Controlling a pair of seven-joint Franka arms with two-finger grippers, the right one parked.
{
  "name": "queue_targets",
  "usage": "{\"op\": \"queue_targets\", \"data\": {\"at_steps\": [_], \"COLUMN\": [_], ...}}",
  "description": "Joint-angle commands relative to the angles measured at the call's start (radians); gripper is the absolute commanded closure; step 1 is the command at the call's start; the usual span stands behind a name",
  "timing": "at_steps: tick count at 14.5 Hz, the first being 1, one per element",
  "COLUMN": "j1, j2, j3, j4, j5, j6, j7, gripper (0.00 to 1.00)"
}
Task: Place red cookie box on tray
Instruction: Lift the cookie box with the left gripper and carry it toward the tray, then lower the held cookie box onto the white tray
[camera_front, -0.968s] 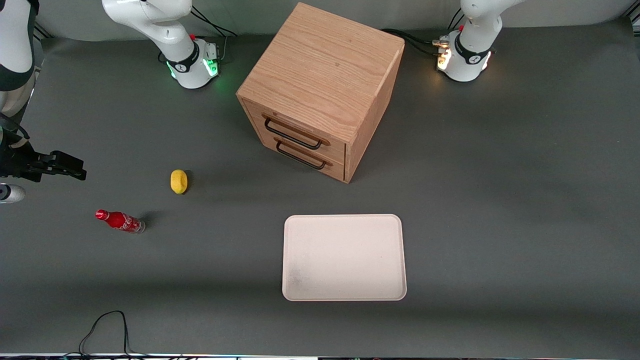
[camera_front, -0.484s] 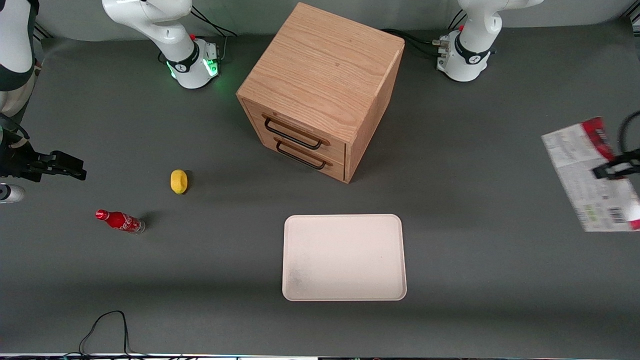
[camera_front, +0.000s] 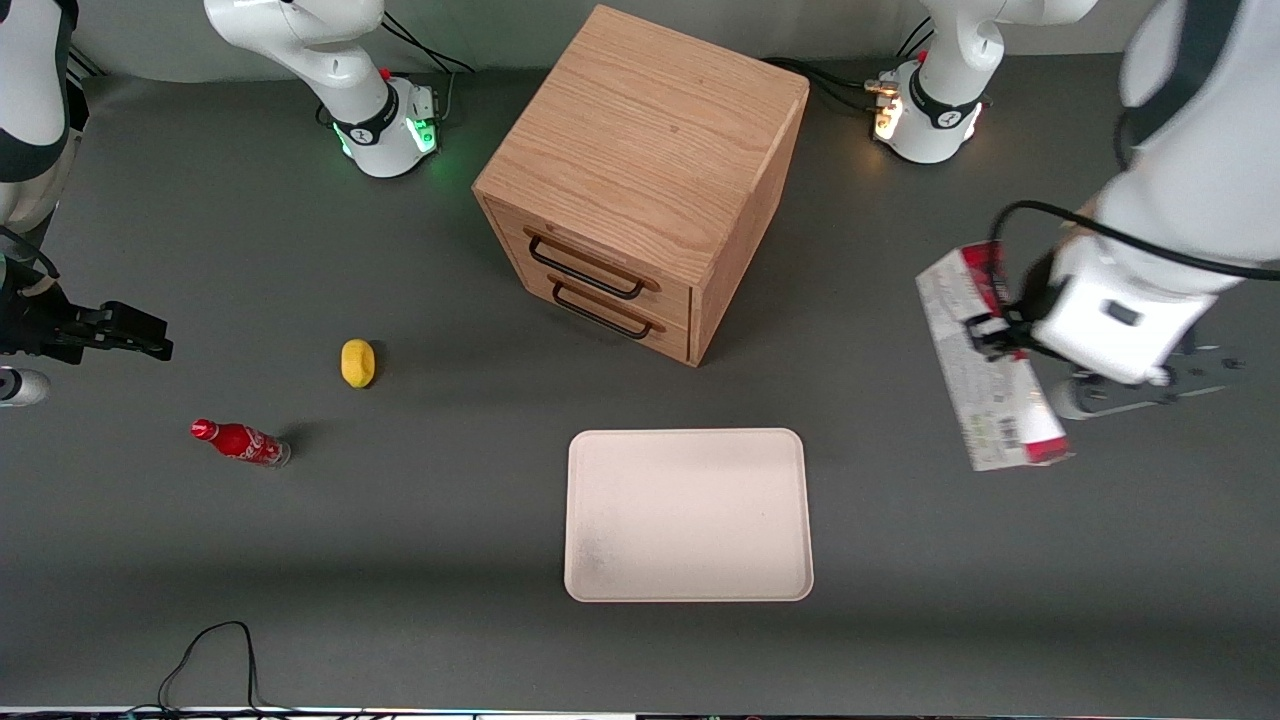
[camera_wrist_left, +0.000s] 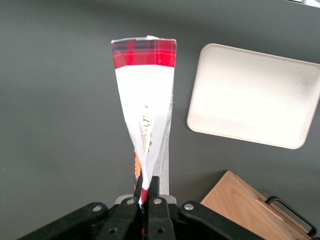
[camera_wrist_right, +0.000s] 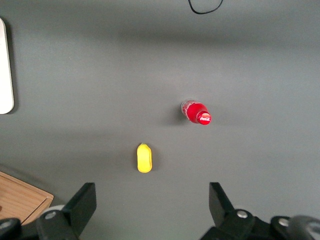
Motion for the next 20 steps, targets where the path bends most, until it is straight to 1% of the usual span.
{"op": "queue_targets", "data": {"at_steps": [1, 3, 6, 9, 13, 14, 15, 18, 20], "j1": [-0.057, -0.098, -0.125, -0.129, -0.135, -0.14, -0.14, -0.14, -0.14], "j2": [0.002, 0.006, 0.021, 0.129, 0.275, 0.3, 0.32, 0.37, 0.401], "j3": [0.016, 0.016, 0.016, 0.016, 0.016, 0.016, 0.016, 0.016, 0.018], "j4": [-0.014, -0.047, -0.164, -0.178, -0.181, -0.189, -0.201, -0.239, -0.239], "j5": [-0.004, -0.003, -0.001, 0.008, 0.04, 0.067, 0.075, 0.077, 0.08], "j6": [0.076, 0.148, 0.35, 0.409, 0.548, 0.579, 0.623, 0.744, 0.763], "j7": [0.001, 0.001, -0.003, 0.004, 0.004, 0.006, 0.012, 0.032, 0.03], "gripper": [1.0, 1.0, 1.0, 1.0, 1.0, 1.0, 1.0, 1.0, 1.0]}}
